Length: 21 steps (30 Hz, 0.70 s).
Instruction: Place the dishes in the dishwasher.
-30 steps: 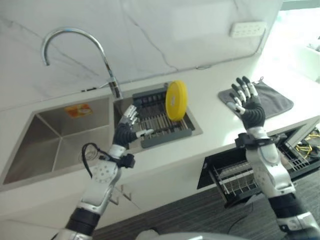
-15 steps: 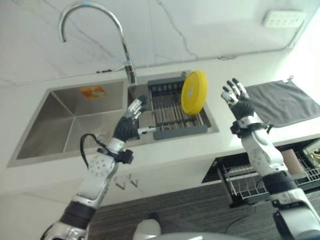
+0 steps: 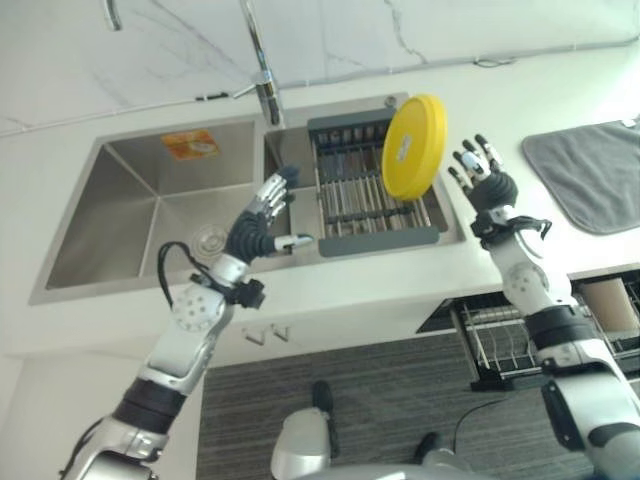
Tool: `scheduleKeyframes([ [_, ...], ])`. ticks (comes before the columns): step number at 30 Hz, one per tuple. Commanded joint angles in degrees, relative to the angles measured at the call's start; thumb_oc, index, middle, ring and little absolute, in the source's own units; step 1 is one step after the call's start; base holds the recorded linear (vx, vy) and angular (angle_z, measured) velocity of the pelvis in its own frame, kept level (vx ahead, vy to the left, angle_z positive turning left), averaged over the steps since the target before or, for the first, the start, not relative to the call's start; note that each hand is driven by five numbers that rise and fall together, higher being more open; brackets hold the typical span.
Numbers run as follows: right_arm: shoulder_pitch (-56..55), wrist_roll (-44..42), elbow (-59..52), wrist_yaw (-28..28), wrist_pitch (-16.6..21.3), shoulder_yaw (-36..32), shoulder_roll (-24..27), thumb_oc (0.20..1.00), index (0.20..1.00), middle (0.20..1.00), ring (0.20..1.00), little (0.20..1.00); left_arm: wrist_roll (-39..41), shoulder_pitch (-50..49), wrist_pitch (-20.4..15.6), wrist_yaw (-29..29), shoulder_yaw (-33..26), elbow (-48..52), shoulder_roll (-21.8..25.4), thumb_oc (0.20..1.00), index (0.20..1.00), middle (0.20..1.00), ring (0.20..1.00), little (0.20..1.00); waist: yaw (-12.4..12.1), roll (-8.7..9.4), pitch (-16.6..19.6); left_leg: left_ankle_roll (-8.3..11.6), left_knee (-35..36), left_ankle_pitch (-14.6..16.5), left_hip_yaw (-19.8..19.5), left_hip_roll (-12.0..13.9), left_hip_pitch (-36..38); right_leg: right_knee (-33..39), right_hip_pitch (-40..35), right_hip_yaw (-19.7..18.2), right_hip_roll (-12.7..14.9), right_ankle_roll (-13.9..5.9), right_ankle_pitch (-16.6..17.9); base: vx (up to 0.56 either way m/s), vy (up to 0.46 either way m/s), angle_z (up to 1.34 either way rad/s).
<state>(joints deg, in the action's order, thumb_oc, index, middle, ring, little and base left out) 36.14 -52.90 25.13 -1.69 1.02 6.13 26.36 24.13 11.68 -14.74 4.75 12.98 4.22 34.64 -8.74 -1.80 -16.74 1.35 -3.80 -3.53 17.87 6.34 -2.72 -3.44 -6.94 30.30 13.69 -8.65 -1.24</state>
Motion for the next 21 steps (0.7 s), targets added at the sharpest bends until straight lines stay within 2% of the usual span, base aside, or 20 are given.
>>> scheduleKeyframes([
  [1, 5.2, -0.5, 1.1, -2.2, 1.6, 0.6, 3.5, 1.0, 1.0, 1.0, 1.0, 1.0, 2.0, -0.3, -4.0, -0.6, 1.0, 2.9, 1.8, 1.0, 1.0, 1.0, 1.0, 1.0, -2.2, -1.05, 2.8, 2.01, 0.2, 3.9, -4.0, 0.8, 0.6, -7.1, 5.5, -2.7, 3.1, -1.19, -3.3, -0.13, 0.01, -0.02],
  [4, 8.8, 2.9, 1.0, -2.2, 2.0, 2.1, 3.7, 1.0, 1.0, 1.0, 1.0, 1.0, 2.0, 1.0, -6.1, -1.2, 1.7, 1.9, 2.2, 1.0, 1.0, 1.0, 1.0, 1.0, -2.7, -1.48, 0.8, 2.06, -0.1, 3.5, -4.5, 0.8, -1.1, -8.1, 6.8, -2.7, 3.5, -1.03, -3.6, -0.11, -0.002, -0.03],
  [8, 11.5, 9.5, 0.0, 1.7, -1.0, 4.2, 4.5, 1.0, 1.0, 1.0, 1.0, 1.0, 0.8, 2.1, -6.3, -2.4, 2.0, 2.5, 2.4, 1.0, 1.0, 1.0, 1.0, 1.0, -2.9, -1.62, -0.2, 2.01, -0.7, 3.6, -4.6, 0.7, -1.8, -9.2, 7.8, -2.8, 3.9, -0.91, -3.9, -0.05, 0.002, 0.01],
  [15, 15.1, 7.2, 1.3, 6.1, -2.8, 5.5, 3.8, 1.0, 1.0, 1.0, 1.0, 1.0, 0.1, 4.0, -6.7, -4.1, 3.0, 2.3, 2.1, 1.0, 1.0, 1.0, 1.0, 1.0, -3.1, -1.93, -1.7, 2.08, -1.1, 3.6, -4.8, 0.5, -2.5, -10.2, 8.5, -3.0, 4.2, -0.71, -4.4, -0.01, 0.005, 0.0],
  [18, 17.5, 6.9, 3.9, 5.9, -2.3, 5.8, 4.1, 1.0, 1.0, 1.0, 1.0, 1.0, 0.6, 5.4, -7.0, -4.6, 3.4, 2.5, 2.7, 1.0, 1.0, 1.0, 1.0, 1.0, -3.6, -2.22, -2.9, 2.26, -1.4, 3.6, -5.3, 0.5, -3.2, -11.1, 9.1, -2.8, 4.6, -0.7, -4.8, -0.06, 0.01, 0.0],
  [21, 18.3, 10.3, 4.0, 5.6, -3.0, 6.8, 4.4, 1.0, 1.0, 1.0, 1.0, 1.0, 3.3, 5.6, -6.8, -3.9, 3.5, 2.2, 1.7, 1.0, 1.0, 1.0, 1.0, 1.0, -3.8, -2.28, -3.6, 2.16, -1.6, 3.7, -5.5, 0.4, -3.6, -12.0, 9.7, -2.6, 5.0, -0.57, -5.0, -0.04, 0.013, 0.04],
])
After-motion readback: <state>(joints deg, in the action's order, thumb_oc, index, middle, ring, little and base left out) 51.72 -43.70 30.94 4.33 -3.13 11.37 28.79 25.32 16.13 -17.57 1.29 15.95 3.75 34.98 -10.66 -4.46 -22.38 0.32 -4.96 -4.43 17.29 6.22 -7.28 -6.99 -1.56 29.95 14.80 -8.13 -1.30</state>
